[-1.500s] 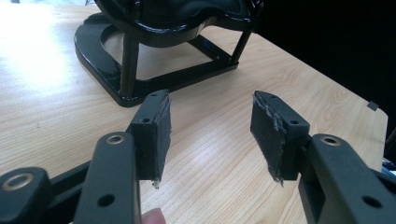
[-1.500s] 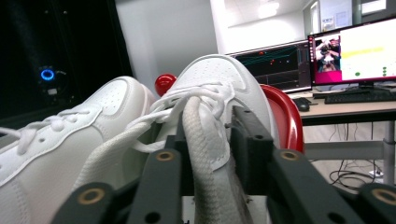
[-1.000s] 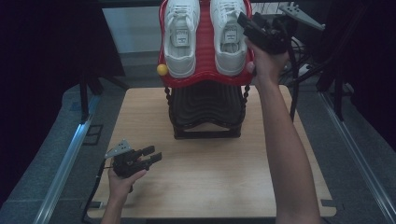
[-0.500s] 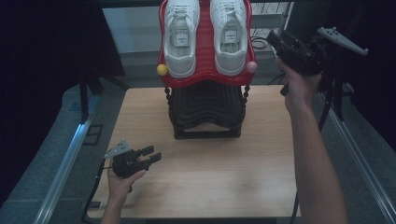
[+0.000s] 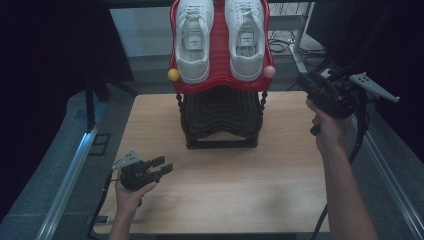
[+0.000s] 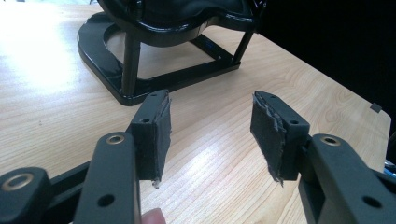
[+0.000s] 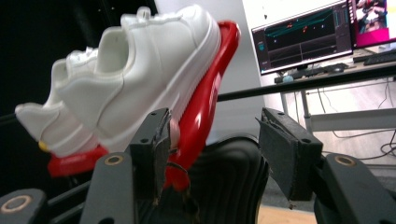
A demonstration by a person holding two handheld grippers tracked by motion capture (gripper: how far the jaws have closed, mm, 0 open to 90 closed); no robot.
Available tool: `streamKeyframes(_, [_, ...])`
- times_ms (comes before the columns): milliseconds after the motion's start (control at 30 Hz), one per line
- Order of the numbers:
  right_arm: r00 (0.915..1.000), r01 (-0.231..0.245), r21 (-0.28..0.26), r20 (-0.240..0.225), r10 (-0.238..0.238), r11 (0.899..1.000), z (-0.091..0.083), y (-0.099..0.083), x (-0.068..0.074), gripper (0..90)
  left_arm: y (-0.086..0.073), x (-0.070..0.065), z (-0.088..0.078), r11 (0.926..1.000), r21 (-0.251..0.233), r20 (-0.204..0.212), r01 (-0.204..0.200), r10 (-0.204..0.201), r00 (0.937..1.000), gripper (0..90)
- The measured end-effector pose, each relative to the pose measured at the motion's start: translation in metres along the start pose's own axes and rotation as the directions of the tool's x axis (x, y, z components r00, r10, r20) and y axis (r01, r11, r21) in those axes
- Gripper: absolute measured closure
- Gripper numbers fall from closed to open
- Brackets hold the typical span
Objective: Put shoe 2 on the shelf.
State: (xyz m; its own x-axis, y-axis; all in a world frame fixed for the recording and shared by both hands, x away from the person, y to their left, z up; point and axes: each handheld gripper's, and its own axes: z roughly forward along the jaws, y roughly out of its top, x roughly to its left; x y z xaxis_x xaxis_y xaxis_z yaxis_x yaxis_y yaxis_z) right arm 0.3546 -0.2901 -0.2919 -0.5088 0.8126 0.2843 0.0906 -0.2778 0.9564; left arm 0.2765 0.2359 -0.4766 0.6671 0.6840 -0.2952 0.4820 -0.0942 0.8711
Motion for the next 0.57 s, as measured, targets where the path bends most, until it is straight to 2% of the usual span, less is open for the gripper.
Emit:
streamKeyframes(100, [0.9999,0.01,0.023,0.004,-0.01,1.0,-0.004,-0.014,-0.002,42.8,-0.001,0.0,0.001,1.0,0.003,-0.001,-0.002,0.002,1.0,48.1])
streamKeyframes(300, [0.9999,-0.01,0.071,0.012,0.009,0.997,-0.002,-0.042,-0.008,41.7,0.0,0.0,0.0,1.0,0.003,-0.002,-0.003,0.003,1.0,48.1])
streamKeyframes(433, [0.9998,-0.017,0.073,0.012,0.016,0.997,-0.002,-0.045,-0.01,41.3,0.001,0.002,-0.001,1.0,-0.005,-0.004,0.004,-0.004,1.0,48.1])
streamKeyframes(567, [0.9999,0.014,0.099,0.004,-0.014,0.995,-0.004,-0.042,-0.012,39.8,0.001,0.003,0.0,0.9999,-0.01,-0.002,0.012,-0.012,0.9999,48.0])
